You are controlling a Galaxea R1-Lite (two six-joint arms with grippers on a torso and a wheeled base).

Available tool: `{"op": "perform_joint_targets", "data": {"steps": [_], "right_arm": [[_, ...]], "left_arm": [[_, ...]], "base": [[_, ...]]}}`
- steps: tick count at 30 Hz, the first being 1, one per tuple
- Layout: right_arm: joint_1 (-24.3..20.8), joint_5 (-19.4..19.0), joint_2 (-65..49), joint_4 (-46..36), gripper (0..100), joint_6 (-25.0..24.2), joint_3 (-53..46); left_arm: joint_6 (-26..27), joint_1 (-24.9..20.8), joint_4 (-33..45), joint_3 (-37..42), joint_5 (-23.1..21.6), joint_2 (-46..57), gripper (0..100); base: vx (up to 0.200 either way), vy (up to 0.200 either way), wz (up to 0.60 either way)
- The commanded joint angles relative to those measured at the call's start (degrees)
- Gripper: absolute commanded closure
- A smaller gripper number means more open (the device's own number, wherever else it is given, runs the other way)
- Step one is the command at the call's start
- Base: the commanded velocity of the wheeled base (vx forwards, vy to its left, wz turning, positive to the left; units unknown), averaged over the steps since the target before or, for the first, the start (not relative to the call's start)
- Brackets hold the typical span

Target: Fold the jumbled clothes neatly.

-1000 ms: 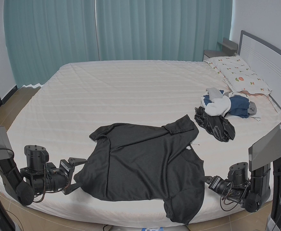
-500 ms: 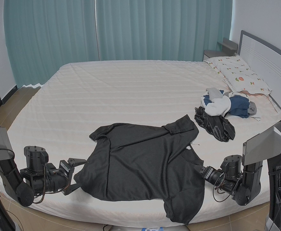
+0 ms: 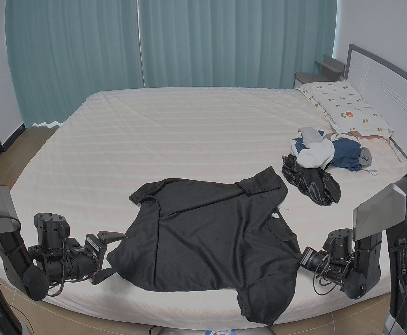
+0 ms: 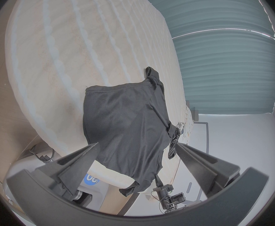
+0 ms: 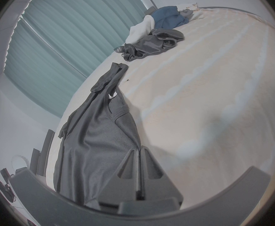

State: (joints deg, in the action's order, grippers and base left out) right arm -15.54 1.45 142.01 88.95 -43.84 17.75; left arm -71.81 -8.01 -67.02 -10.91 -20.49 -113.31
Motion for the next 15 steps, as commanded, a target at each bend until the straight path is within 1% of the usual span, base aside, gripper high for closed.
{"op": "perform_joint_targets", "data": {"steps": [1, 4, 9, 11, 15], "right_arm": [[3.7, -1.5, -5.8, 0.9, 100, 0.2, -6.3], [4.6, -1.9, -8.4, 0.9, 100, 0.2, -11.1], [4.7, -1.1, -10.7, 1.0, 100, 0.1, -17.0], [4.7, 0.2, -11.3, 0.9, 100, -0.5, -17.7], [6.2, 4.1, -11.6, 1.0, 100, -0.9, -17.7]], "left_arm": [[0.0, 0.0, 0.0, 0.3, 0.0, 0.1, 0], [0.1, 0.1, 0.0, 0.3, 0.1, 0.1, 0], [0.1, 0.1, 0.0, 0.4, 0.2, 0.1, 0], [0.1, 0.1, 0.0, 0.5, 0.3, 0.1, 0], [0.2, 0.1, -0.1, 1.3, 0.2, 0.4, 0]], "base": [[0.000, 0.000, 0.00], [0.000, 0.000, 0.00], [0.000, 0.000, 0.00], [0.000, 0.000, 0.00], [0.000, 0.000, 0.00]]}}
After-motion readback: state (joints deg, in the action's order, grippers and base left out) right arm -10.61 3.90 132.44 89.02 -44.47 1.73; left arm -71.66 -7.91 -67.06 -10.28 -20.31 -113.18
